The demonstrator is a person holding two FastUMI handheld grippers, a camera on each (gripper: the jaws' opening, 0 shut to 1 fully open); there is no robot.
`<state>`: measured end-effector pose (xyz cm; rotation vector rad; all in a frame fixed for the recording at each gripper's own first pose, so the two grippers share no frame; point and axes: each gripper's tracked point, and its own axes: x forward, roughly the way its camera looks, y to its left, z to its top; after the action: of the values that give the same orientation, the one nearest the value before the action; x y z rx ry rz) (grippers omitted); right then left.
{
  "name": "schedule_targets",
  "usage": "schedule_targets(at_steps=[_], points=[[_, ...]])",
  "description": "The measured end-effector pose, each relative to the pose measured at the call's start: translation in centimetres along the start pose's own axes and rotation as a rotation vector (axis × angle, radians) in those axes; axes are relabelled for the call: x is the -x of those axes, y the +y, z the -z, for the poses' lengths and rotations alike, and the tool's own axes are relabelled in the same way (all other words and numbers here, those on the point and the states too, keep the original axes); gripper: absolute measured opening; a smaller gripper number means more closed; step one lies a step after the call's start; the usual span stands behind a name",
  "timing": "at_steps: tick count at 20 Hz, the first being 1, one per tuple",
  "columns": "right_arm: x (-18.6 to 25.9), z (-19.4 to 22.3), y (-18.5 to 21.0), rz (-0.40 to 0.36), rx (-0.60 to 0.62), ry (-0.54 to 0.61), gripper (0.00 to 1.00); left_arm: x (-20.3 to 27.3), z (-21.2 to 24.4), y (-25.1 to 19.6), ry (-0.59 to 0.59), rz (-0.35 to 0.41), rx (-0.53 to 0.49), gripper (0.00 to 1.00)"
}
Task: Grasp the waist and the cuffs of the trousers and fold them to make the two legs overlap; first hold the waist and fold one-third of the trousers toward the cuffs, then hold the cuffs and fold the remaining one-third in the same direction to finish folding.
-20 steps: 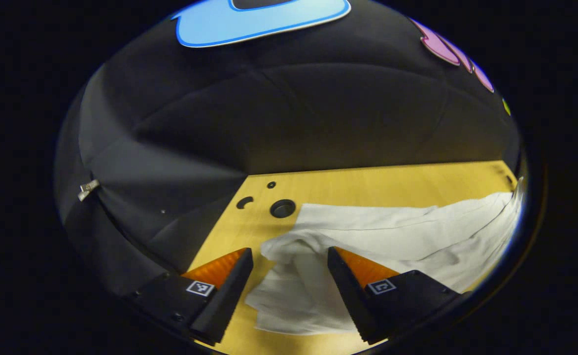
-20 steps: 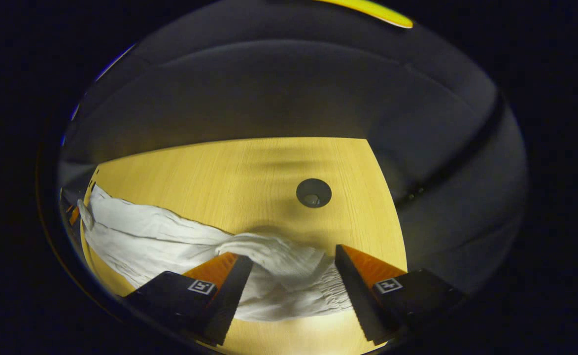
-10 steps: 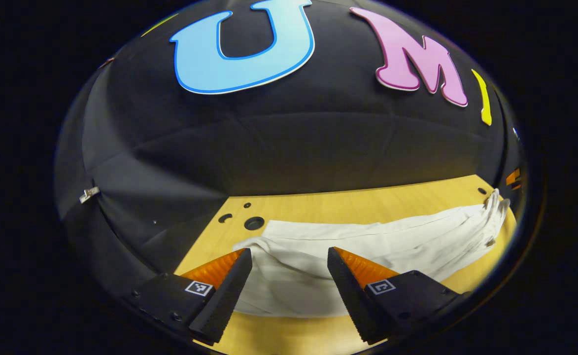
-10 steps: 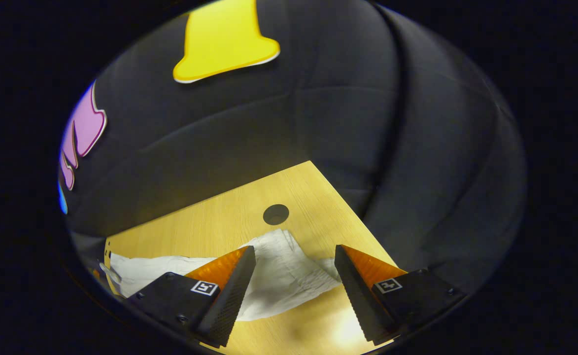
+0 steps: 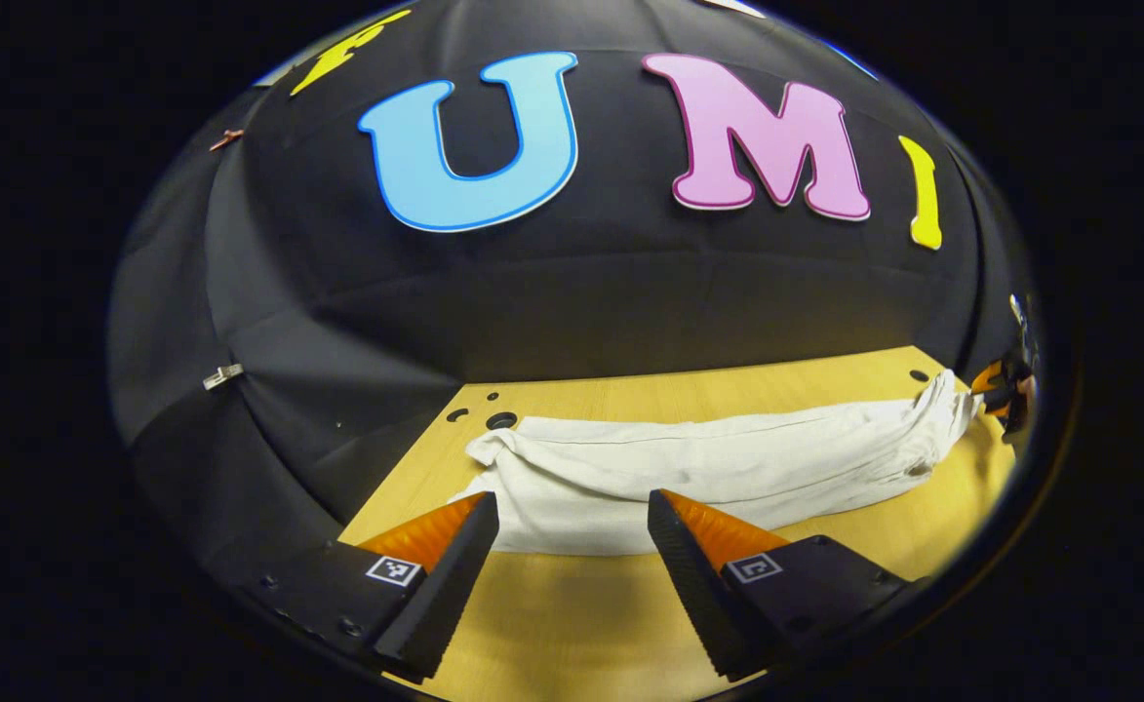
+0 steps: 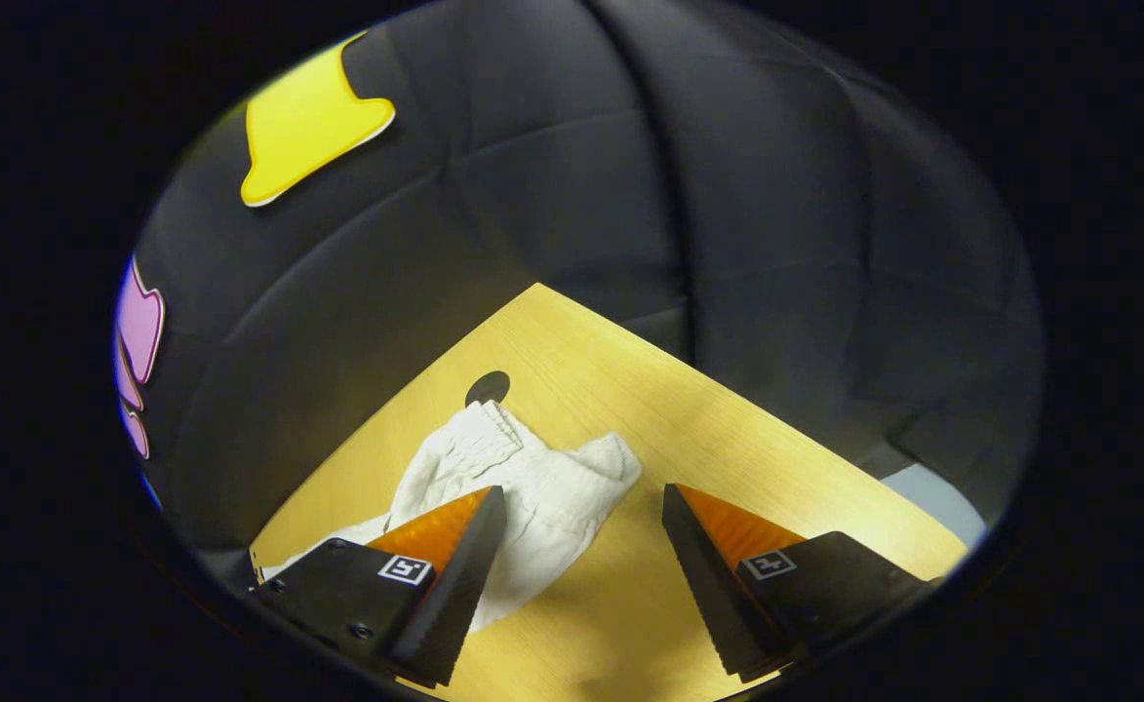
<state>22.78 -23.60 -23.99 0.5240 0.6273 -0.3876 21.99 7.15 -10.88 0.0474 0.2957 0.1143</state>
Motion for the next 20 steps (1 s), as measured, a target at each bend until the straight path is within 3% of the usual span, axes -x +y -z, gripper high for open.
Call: schedule_targets(at_steps=[10,13,14,15,16,17,19,20], points=[[-2.5,0.5,0.6,0.021,-0.046,-0.023,0.98,2.7,-0.8,-3.2,-0.03,0.023,0.037,0.98],[-2.9,0.6,1.1,0.043,0.02,-0.037,0.98,3.0,-0.4,-3.4,-0.022,0.02,0.047,0.98],[-3.2,1.4,1.3,0.047,0.055,-0.017,0.93,3.1,-0.3,-3.5,-0.021,0.02,0.05,0.98],[-3.2,1.7,1.5,0.055,0.091,-0.012,1.0,3.2,-0.2,-3.6,-0.019,0.021,0.051,0.98],[-3.4,1.9,1.4,0.068,0.125,-0.014,0.54,3.4,-0.3,-3.9,-0.016,0.024,0.052,0.98],[-3.4,2.1,1.5,0.072,0.145,-0.01,0.63,3.5,-0.2,-4.0,-0.014,0.027,0.05,0.98],[-3.5,2.8,1.5,0.07,0.147,0.013,0.58,3.2,0.5,-4.3,-0.011,0.044,0.043,0.98],[-3.5,2.5,1.7,0.062,0.151,0.007,0.26,3.4,0.5,-4.5,-0.01,0.054,0.043,0.98]])
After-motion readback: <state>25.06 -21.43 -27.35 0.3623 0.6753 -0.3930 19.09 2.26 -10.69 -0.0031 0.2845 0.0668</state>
